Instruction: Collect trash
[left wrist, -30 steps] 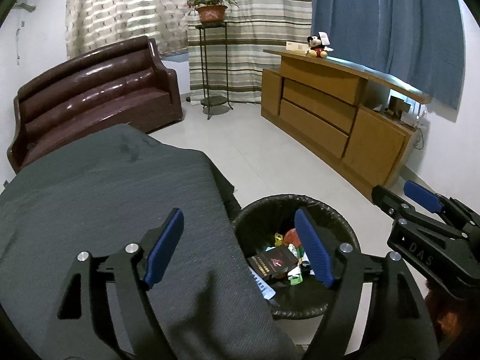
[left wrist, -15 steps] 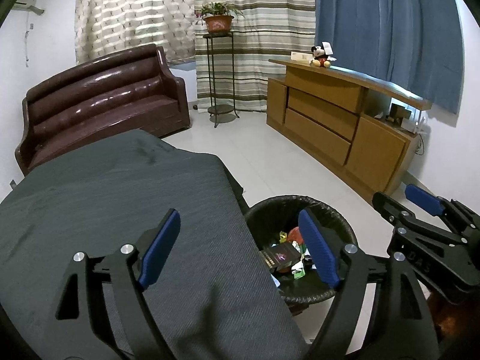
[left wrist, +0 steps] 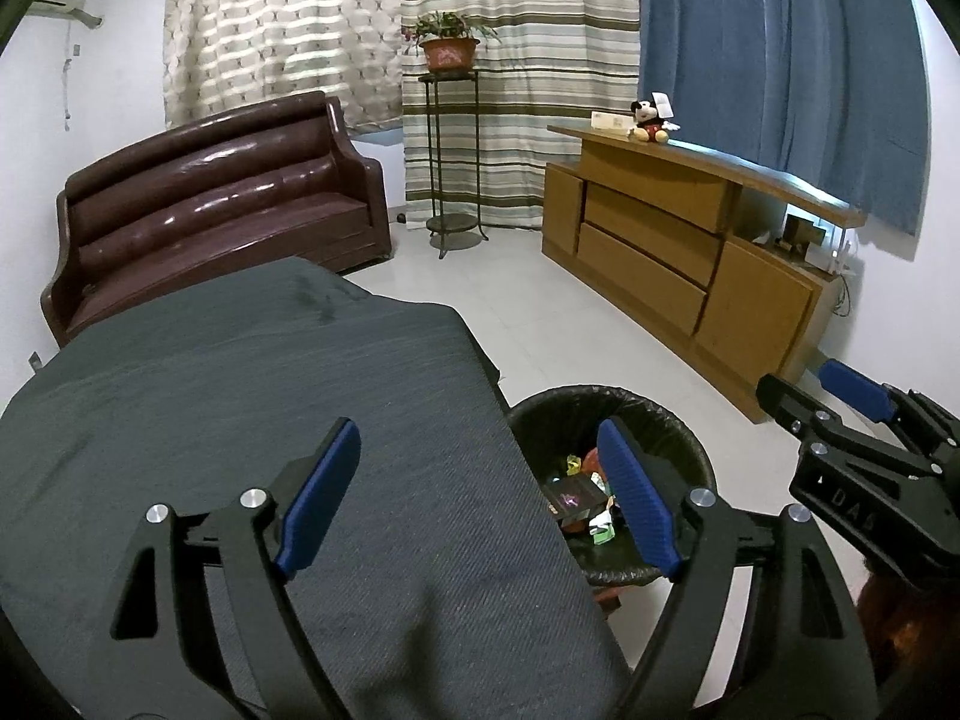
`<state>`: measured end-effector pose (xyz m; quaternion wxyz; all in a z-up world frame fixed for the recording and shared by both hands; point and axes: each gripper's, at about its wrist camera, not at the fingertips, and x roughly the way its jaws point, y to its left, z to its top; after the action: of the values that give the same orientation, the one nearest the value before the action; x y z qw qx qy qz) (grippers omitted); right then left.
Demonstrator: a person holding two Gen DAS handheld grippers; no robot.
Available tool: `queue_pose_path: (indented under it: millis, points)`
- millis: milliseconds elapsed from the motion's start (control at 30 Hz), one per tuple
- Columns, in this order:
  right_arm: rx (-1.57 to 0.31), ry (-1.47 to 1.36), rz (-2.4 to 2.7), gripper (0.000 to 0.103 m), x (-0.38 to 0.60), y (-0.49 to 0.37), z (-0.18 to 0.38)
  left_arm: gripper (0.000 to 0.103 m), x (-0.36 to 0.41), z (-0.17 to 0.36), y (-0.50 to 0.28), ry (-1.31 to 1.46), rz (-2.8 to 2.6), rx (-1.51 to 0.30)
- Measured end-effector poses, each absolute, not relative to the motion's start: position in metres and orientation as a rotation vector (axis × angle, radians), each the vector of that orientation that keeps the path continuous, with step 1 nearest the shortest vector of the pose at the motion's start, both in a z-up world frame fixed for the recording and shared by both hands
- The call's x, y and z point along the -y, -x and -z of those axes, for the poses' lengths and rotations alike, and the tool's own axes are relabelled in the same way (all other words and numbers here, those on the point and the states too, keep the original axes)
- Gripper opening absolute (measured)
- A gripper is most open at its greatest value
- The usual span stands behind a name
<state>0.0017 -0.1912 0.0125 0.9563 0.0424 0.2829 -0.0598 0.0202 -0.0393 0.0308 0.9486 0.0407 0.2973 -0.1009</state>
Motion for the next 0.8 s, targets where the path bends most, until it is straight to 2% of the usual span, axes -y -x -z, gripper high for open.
queue_pose_path:
  millis: [800]
  points:
    - [-0.570, -0.082, 0.119, 0.059, 0.1877, 0.0005, -0.0122, 0.080, 0.0383, -0.0310, -0.0193, -0.083, 0.208, -0.607]
